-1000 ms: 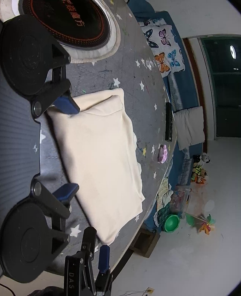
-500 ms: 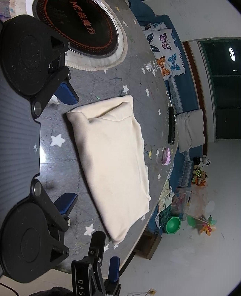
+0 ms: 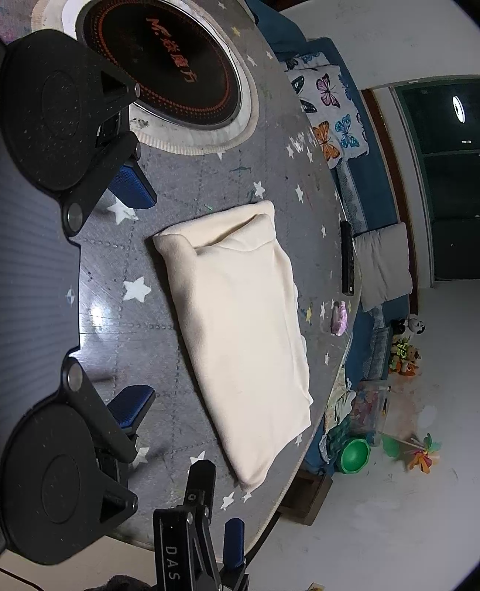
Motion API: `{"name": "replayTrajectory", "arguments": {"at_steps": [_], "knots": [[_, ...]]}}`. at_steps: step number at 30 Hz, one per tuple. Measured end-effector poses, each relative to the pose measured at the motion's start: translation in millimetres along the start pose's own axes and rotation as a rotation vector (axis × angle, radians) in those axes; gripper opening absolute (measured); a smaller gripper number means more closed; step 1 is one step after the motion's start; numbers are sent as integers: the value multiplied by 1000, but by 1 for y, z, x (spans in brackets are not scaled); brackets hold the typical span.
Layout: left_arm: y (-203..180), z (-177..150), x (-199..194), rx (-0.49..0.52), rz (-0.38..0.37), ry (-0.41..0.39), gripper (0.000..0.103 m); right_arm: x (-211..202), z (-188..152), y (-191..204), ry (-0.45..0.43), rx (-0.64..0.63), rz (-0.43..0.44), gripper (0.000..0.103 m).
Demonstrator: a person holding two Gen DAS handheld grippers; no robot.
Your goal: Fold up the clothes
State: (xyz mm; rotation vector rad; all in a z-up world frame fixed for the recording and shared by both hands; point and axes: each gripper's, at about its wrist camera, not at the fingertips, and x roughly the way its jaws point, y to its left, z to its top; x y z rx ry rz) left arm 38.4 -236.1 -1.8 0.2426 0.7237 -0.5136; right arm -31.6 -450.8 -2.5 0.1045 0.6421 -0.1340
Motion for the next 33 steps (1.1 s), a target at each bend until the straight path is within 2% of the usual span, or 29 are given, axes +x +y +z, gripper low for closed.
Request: {"name": "replayTrajectory", "arguments": {"at_steps": [33], "knots": [[-9, -10, -13, 13, -10, -11, 103, -3, -4, 7, 4, 16, -9, 103]]}}
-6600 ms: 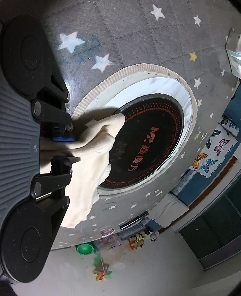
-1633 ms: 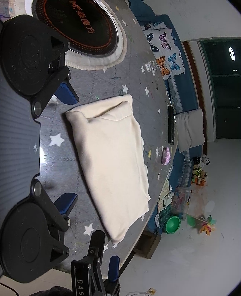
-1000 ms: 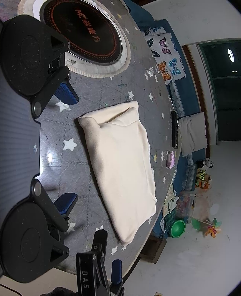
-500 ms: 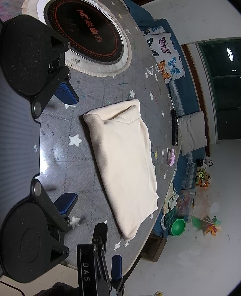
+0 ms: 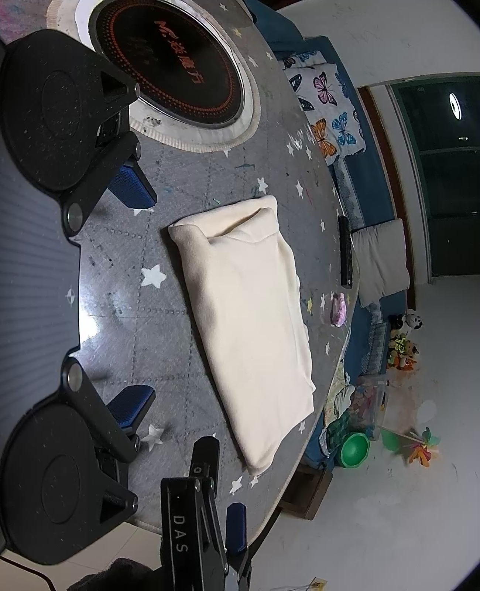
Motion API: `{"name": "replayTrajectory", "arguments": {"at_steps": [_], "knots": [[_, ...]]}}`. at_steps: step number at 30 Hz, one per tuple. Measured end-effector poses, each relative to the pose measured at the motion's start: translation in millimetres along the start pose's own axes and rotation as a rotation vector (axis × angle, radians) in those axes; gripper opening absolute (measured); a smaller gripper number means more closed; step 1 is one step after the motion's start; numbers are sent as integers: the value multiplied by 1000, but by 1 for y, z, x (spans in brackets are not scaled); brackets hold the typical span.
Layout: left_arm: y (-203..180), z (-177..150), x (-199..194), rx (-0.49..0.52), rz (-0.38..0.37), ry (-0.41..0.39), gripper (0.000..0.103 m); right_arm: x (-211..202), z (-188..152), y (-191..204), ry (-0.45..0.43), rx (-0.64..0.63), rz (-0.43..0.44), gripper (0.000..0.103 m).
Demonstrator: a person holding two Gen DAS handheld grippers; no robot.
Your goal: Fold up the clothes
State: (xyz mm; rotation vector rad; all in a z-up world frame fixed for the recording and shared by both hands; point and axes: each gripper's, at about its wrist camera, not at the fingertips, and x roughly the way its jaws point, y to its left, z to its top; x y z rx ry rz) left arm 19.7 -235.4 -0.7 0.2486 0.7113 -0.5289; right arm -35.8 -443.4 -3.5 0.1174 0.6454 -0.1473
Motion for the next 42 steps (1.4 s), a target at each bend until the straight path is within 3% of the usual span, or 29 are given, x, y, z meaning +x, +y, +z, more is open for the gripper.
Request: {"name": "replayTrajectory", "arguments": {"at_steps": [42], "knots": [[-2, 3, 5, 13, -11, 7, 103, 7, 1, 2, 13, -3, 5, 103]]}}
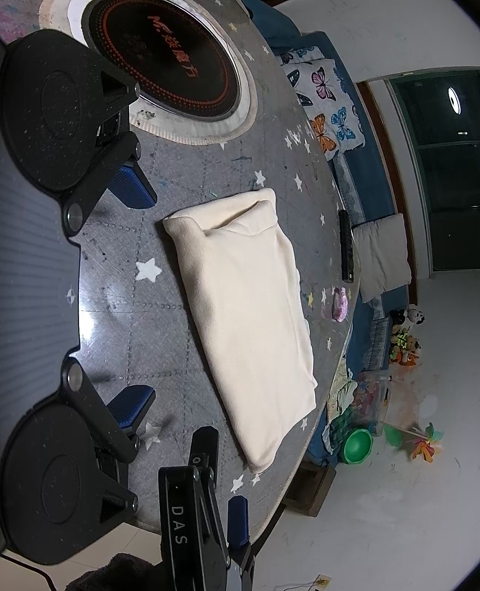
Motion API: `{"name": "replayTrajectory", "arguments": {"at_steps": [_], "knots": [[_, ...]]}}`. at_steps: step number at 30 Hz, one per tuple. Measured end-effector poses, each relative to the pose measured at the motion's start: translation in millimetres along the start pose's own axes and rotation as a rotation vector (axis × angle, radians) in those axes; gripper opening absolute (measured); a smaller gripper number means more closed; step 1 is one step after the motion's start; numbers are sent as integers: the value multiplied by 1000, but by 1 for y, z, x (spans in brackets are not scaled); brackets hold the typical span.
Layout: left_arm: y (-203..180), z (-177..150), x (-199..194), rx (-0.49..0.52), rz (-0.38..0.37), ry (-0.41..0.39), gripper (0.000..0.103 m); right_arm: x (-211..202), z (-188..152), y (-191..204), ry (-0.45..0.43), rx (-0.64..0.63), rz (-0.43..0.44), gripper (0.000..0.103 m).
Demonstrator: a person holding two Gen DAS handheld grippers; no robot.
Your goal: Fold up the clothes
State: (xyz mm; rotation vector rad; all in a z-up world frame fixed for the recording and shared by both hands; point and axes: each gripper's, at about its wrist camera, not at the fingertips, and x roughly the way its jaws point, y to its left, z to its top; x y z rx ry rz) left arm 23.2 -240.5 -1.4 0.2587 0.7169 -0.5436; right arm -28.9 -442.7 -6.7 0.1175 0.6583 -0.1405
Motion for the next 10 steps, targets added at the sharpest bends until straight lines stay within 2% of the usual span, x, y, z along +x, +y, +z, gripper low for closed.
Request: {"name": "replayTrajectory", "arguments": {"at_steps": [10], "knots": [[6, 3, 3, -20, 9, -2, 103, 3, 1, 1, 3, -3, 2, 103]]}}
